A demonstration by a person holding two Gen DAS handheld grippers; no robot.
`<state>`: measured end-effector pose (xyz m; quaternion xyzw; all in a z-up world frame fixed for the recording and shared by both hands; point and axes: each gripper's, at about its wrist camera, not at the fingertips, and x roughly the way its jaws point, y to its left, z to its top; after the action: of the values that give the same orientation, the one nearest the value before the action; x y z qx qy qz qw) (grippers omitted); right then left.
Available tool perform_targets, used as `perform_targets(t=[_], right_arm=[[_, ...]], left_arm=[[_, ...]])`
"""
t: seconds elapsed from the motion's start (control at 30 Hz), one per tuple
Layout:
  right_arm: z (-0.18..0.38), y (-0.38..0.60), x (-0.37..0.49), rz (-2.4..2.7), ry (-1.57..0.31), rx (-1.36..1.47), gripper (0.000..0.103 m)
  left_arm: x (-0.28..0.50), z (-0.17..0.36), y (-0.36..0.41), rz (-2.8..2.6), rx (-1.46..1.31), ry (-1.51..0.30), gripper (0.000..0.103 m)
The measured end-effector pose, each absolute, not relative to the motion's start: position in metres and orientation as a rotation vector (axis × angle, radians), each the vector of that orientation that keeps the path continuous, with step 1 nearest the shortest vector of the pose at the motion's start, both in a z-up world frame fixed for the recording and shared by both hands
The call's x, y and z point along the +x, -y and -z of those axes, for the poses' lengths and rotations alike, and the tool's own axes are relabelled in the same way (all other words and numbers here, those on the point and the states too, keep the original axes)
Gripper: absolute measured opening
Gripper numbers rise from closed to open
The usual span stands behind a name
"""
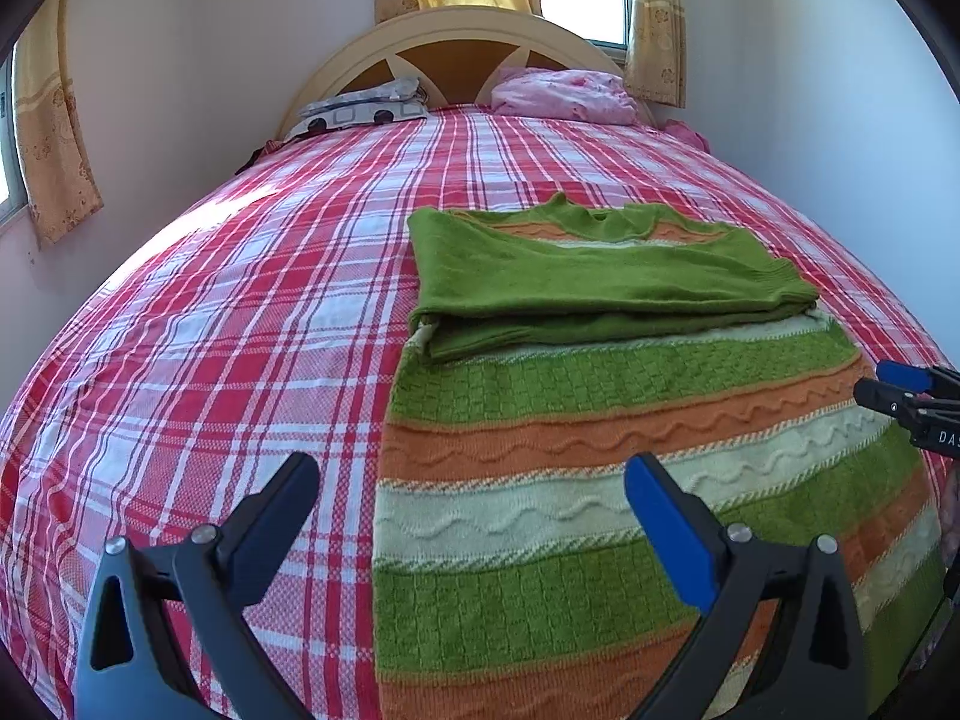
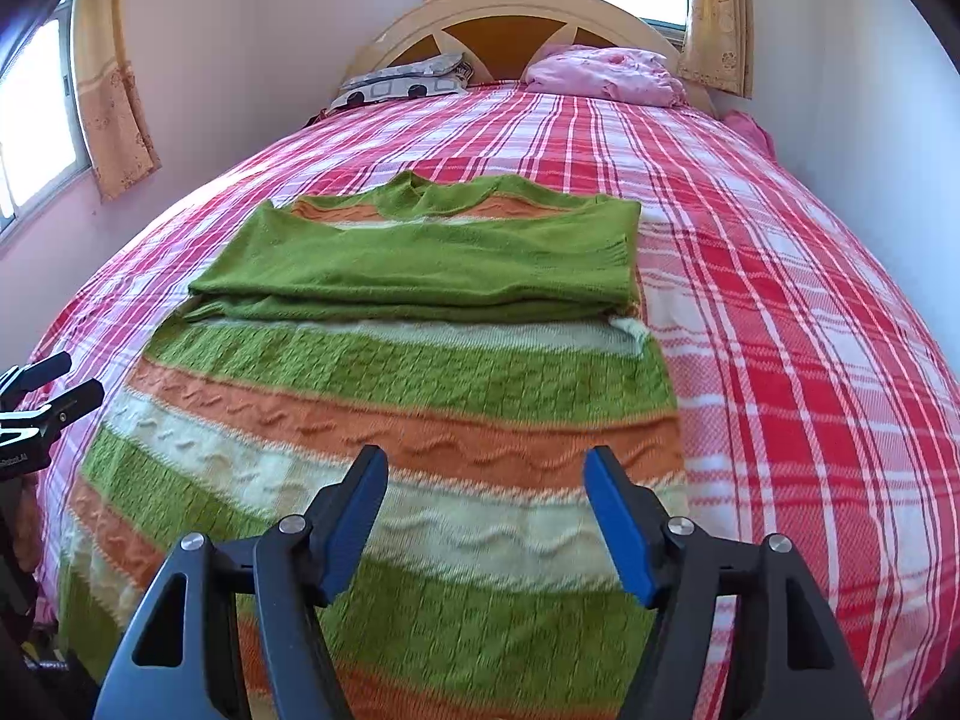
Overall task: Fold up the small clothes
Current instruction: 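Move both tools back toward the ribbed hem of the sweater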
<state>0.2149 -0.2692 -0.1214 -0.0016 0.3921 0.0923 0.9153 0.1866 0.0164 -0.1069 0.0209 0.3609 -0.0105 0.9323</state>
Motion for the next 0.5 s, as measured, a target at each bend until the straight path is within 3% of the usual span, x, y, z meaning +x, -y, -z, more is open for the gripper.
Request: perform_targets(t=[0.5], right_arm=[[0.138,0.26,0.155,-0.212,-0.852,-0.039,0.07]], left_arm=[[0.133,0.121,-0.028,0.028,0.05,-0.792,0.103]])
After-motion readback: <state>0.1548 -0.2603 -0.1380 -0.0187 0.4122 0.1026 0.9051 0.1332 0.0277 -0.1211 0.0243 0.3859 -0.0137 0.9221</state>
